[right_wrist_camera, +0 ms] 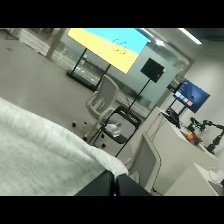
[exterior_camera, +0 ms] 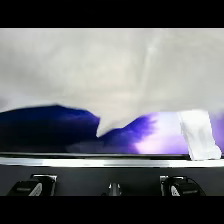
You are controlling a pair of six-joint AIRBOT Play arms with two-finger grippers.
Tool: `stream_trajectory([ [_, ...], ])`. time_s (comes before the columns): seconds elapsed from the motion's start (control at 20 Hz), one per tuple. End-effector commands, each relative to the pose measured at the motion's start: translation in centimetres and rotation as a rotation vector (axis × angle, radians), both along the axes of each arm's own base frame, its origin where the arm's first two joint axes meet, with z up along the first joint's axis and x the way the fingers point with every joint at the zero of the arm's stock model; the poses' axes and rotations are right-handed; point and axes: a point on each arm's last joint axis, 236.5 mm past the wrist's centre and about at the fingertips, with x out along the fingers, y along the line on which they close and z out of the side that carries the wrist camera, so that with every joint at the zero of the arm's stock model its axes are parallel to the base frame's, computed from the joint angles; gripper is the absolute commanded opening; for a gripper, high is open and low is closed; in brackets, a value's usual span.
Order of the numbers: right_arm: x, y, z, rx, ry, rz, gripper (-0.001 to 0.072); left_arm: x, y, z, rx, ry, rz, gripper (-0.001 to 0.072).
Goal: Fold the shirts.
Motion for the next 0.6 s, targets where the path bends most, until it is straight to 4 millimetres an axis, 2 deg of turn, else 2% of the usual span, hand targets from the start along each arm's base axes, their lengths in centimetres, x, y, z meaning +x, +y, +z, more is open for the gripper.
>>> stream_trajectory([
  [0.0,-0.3,-1.2,0.7,0.032,-0.012,-0.044,0.0020,-0.4,1.2,-1.2,0.053,0.056,0.078,0.0038],
  [0.15,2.1,-0.9,0.8,0.037,-0.009,-0.041,0.0020,2.7,2.1,-4.0,0.086,0.160,0.124,0.0038],
  [0.25,6.0,-0.8,-1.5,0.060,0.087,-0.044,0.0020,6.6,2.4,-7.9,0.112,0.298,0.136,0.0037],
  [0.3,8.5,-0.7,-3.7,0.107,0.171,-0.046,0.0021,8.7,2.4,-10.3,0.121,0.371,0.133,0.0038],
  [0.4,14.4,-0.4,-10.2,0.144,0.401,-0.068,0.0021,13.6,2.4,-16.5,0.135,0.542,0.125,0.0037],
  [0.55,24.3,0.2,-18.3,0.157,0.577,-0.094,0.0021,20.3,2.7,-28.7,0.167,0.838,0.123,0.0038],
])
